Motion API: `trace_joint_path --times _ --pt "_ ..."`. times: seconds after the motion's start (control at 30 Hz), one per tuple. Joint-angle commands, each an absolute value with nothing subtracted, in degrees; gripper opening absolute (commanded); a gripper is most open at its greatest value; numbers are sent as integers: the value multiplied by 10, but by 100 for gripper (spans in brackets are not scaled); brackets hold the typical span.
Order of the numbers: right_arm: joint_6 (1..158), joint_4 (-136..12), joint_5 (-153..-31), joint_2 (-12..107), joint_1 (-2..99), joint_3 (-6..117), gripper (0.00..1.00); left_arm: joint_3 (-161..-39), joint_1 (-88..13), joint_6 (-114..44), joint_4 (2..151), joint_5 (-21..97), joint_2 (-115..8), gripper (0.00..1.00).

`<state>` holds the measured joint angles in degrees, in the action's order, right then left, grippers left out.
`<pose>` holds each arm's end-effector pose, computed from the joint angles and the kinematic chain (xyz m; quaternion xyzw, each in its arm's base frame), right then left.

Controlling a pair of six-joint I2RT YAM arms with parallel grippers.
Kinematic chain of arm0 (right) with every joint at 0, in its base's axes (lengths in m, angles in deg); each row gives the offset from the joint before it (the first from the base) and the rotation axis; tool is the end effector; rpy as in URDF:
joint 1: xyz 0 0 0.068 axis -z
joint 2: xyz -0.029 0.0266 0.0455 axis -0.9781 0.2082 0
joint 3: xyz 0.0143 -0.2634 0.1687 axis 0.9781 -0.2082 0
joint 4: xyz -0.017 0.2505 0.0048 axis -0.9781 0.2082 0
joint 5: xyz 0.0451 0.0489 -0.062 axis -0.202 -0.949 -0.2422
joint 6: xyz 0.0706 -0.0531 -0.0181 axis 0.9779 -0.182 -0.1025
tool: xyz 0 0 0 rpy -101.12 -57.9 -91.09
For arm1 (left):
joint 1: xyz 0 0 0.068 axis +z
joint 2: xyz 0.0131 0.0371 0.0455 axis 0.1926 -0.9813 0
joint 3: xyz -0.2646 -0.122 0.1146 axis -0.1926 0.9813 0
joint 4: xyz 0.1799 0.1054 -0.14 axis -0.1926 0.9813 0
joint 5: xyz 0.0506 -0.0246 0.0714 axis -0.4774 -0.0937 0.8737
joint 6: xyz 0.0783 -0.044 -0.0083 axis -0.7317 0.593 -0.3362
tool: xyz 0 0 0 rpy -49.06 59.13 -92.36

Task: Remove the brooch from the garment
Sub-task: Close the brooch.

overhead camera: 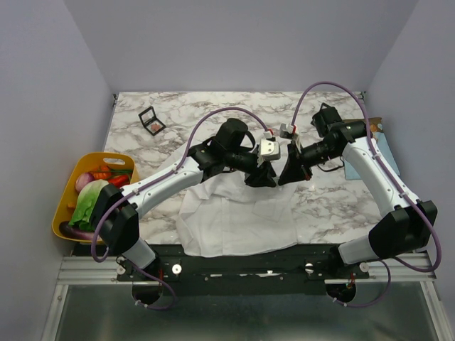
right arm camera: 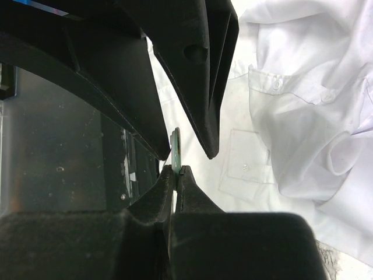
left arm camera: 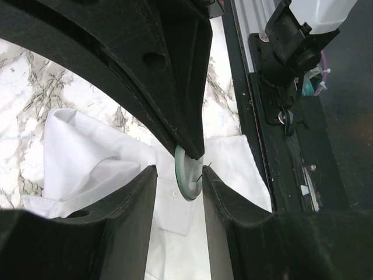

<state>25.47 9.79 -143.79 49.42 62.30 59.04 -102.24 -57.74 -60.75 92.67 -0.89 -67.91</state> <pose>0.2191 0.1338 0.3506 -0.4989 0.7035 0.4487 0.2343 0.2135 -0.3122 0.3515 0.5765 0.5776 -0.4600 0.3499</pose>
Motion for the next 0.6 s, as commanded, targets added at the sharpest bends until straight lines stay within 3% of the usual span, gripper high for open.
trace_joint_path --times 0.0,0.17,0.57 --pt "267 101 -1476 496 619 604 1 -1020 -582 -609 931 -16 -690 47" --pt "268 101 -1481 497 619 605 0 -1019 -584 -608 929 -12 -692 43" --pt "262 106 -1487 493 619 605 1 -1016 -587 -594 906 21 -695 14"
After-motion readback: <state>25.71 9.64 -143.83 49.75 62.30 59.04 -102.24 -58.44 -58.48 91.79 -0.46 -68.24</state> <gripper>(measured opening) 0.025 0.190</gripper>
